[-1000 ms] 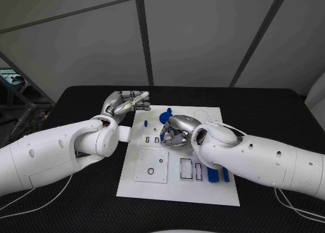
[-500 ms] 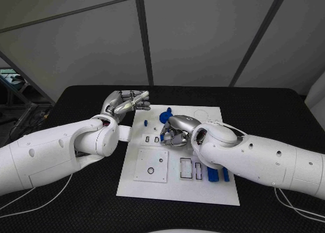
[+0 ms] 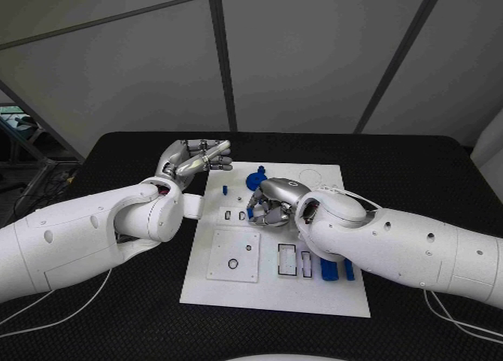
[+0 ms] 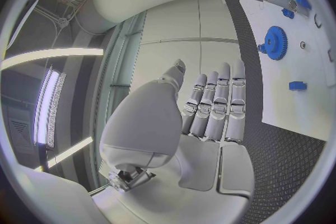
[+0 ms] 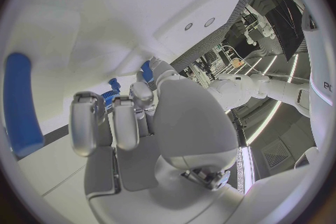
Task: Assemble the parts on the task board
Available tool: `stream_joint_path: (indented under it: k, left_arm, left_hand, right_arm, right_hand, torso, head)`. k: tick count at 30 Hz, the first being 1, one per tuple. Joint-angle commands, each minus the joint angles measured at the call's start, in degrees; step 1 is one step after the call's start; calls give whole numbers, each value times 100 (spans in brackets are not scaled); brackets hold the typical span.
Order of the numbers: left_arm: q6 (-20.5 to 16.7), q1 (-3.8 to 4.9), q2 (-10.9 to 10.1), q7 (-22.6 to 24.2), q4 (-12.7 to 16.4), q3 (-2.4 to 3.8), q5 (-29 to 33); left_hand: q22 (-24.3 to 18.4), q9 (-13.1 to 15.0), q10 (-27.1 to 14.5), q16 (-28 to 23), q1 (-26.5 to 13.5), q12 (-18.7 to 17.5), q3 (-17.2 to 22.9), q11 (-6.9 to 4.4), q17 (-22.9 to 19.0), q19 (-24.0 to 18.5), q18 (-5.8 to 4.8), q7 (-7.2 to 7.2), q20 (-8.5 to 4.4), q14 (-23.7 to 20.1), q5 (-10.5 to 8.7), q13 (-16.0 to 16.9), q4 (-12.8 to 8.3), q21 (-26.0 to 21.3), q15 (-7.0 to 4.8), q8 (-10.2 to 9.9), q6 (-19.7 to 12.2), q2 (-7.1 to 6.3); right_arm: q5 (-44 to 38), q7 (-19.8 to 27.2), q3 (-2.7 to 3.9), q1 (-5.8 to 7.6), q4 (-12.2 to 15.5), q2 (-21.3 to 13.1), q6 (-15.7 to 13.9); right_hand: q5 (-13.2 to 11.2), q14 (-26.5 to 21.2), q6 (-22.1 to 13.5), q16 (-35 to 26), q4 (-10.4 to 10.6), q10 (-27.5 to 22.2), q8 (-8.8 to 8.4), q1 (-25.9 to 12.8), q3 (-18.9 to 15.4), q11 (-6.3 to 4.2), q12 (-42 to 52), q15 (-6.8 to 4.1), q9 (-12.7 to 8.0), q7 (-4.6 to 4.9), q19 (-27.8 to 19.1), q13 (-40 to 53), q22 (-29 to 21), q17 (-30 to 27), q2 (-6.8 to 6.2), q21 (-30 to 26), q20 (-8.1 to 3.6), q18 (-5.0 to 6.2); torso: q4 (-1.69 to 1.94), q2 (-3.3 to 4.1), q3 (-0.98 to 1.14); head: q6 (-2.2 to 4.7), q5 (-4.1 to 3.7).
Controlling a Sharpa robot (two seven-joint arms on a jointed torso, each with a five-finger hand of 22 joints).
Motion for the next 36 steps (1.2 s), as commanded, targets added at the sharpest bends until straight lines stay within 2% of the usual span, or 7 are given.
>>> stream_joint_path:
  k: [1, 14, 21, 25, 30, 33, 36]
  left_arm:
    - [69, 10, 7, 10, 1, 5, -20]
    - [77, 10, 11, 4, -8, 4, -20]
    - [88, 10, 13, -3, -12, 4, -20]
    - [98, 9, 16, -14, -19, 4, -20]
    - [105, 9, 18, -34, -32, 4, -21]
    - [116, 9, 13, -77, -39, 4, -54]
    - [114, 8, -4, -175, -54, 4, -165]
  left_hand:
    - [8, 1, 31, -23, -2, -27, 0, -13, 9, -60, -80, 11, 0, -37, -24, 2, -24, 24, 9, -24, 40, 34]
    - [8, 1, 31, -23, -2, -27, 0, -13, 9, -60, -80, 11, 0, -37, -24, 2, -24, 24, 9, -24, 40, 34]
    - [11, 0, 28, -27, -7, -32, -1, -11, 13, -66, -80, 13, 1, -37, -23, 1, -27, 27, 10, -28, 38, 36]
    - [11, 0, 28, -27, -7, -32, -1, -11, 13, -66, -80, 13, 1, -37, -23, 1, -27, 27, 10, -29, 38, 37]
    - [25, 0, 25, -16, -1, -40, -1, -13, 30, -54, -75, 10, -1, -6, -23, 0, -46, 53, 3, -38, 37, 39]
    - [59, 0, 20, 10, 1, -54, -2, -17, 64, -16, -68, 8, -10, 56, -23, -1, -76, 115, -11, -52, 37, 41]
    - [139, 2, 38, 94, -23, -63, -14, -35, 135, 83, -62, -3, -42, 186, -24, 1, -109, 260, -47, -66, 53, 47]
  right_arm:
    - [-36, -77, -16, -12, -9, -2, 74]
    - [-37, -76, -16, -12, -7, 0, -27]
    - [-36, 67, -16, -12, 45, -31, -393]
    - [28, 325, -15, -15, 116, -83, -819]
    - [220, 730, -14, -16, 238, -201, -1024]
    - [454, 1156, -12, -16, 385, -367, -1058]
    - [704, 1592, -8, -14, 569, -589, -1120]
  right_hand:
    - [-46, 333, -74, -46, 46, -65, -49, -33, -38, 3, -55, 53, -8, 12, -47, -37, 564, 344, -93, -36, 16, 20]
    - [-285, 325, -182, -69, 147, -110, -64, -174, -129, 27, -84, 77, 4, 29, -76, -85, 529, 316, -190, -63, 45, 30]
    - [-350, 327, -429, -67, 308, -204, -118, -253, -249, 80, -150, 119, -6, 87, -118, -176, 477, 326, -393, -102, 80, 43]
    - [-295, 324, -658, -76, 480, -213, -120, -144, -303, 123, -116, 157, -8, 137, -123, -181, 470, 316, -502, -112, 115, 45]
    - [-279, 327, -823, -66, 619, -142, -126, -33, -361, 118, 7, 157, -13, 126, -93, -103, 504, 337, -556, -93, 124, 38]
    - [-258, 334, -811, -49, 627, -92, -92, 73, -332, 112, 94, 153, 0, 122, -81, -33, 519, 365, -484, -84, 121, 35]
    - [-239, 337, -797, -42, 612, -59, -71, 141, -322, 106, 156, 149, 7, 113, -106, 20, 490, 377, -459, -104, 119, 42]
  torso:
    - [-1, 3, 1]
    - [2, 0, 1]
    - [1, 0, 3]
    - [-2, -3, 9]
    - [4, -9, 1]
    - [10, -19, -4]
    - [-16, -22, 4]
  head:
    - [-2, -2]
    - [-7, -11]
    - [-7, -12]
    - [0, -2]
    - [18, -4]
    - [29, 0]
    - [60, 10]
